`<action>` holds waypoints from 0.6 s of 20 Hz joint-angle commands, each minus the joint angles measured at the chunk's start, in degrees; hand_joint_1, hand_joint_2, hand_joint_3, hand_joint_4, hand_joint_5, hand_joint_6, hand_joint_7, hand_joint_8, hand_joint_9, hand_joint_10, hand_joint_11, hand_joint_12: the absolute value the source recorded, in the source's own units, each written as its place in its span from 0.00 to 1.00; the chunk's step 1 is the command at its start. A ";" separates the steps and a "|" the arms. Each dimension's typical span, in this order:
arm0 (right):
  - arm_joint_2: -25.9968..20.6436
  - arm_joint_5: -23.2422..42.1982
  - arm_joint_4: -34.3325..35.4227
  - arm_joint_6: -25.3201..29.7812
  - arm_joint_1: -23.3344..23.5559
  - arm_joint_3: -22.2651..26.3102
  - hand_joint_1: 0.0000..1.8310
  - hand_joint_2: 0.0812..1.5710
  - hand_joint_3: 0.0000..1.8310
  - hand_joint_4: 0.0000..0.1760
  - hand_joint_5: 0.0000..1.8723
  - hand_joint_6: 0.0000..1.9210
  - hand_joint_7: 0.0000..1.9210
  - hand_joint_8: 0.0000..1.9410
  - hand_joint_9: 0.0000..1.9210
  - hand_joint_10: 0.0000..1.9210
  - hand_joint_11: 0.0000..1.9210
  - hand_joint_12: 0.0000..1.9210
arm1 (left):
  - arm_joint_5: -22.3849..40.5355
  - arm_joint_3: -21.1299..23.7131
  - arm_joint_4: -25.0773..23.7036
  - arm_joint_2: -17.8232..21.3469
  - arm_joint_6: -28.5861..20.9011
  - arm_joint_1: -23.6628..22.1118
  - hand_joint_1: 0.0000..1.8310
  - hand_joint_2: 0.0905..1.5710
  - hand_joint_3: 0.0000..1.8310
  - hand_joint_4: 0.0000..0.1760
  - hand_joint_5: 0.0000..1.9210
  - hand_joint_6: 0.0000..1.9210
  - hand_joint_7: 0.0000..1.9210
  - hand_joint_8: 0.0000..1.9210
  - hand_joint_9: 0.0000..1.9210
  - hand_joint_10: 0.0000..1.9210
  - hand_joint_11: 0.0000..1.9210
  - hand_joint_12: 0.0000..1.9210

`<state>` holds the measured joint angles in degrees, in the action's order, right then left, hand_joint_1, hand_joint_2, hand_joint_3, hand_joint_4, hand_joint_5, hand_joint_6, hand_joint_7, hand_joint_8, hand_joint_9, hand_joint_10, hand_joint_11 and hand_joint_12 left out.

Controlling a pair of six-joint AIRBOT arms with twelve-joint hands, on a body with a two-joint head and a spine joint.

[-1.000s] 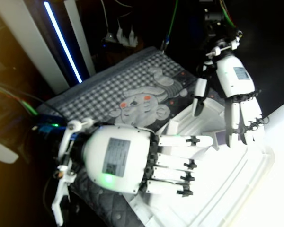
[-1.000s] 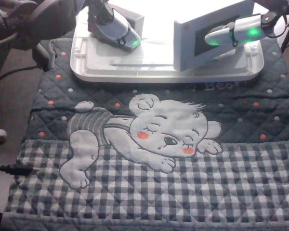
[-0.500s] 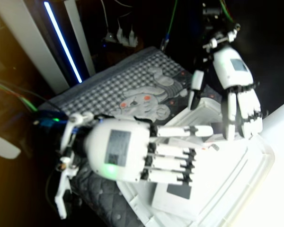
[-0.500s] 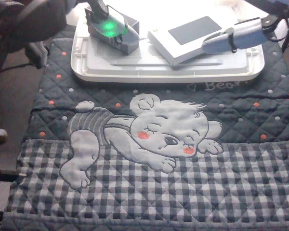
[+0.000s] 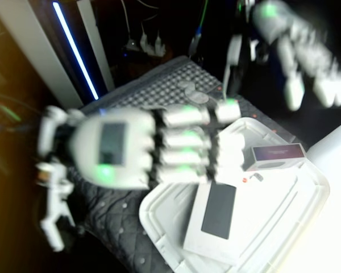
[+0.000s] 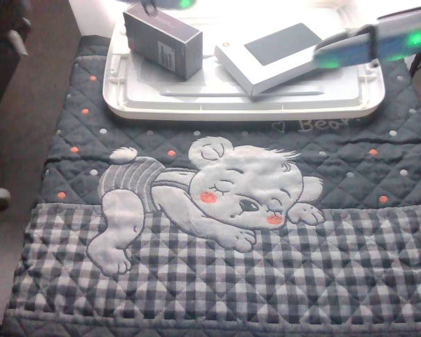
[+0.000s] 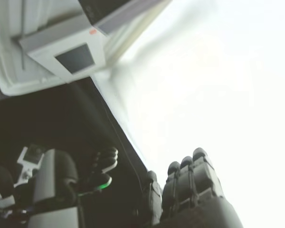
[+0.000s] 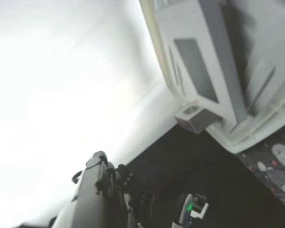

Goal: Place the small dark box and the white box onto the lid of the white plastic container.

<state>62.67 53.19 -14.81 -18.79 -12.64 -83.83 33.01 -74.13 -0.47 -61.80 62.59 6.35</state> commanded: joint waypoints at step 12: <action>-7.79 20.84 5.61 -0.95 -6.30 7.50 0.46 0.47 0.01 1.00 0.00 0.00 0.00 0.00 0.02 0.01 0.00 0.00 | 27.59 10.72 -3.14 9.27 -0.06 7.89 0.52 0.50 0.00 0.44 0.06 0.00 0.06 0.00 0.06 0.00 0.00 0.14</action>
<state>55.40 67.09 -10.59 -19.81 -21.04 -76.09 52.16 -63.37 -4.78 -53.06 62.52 15.00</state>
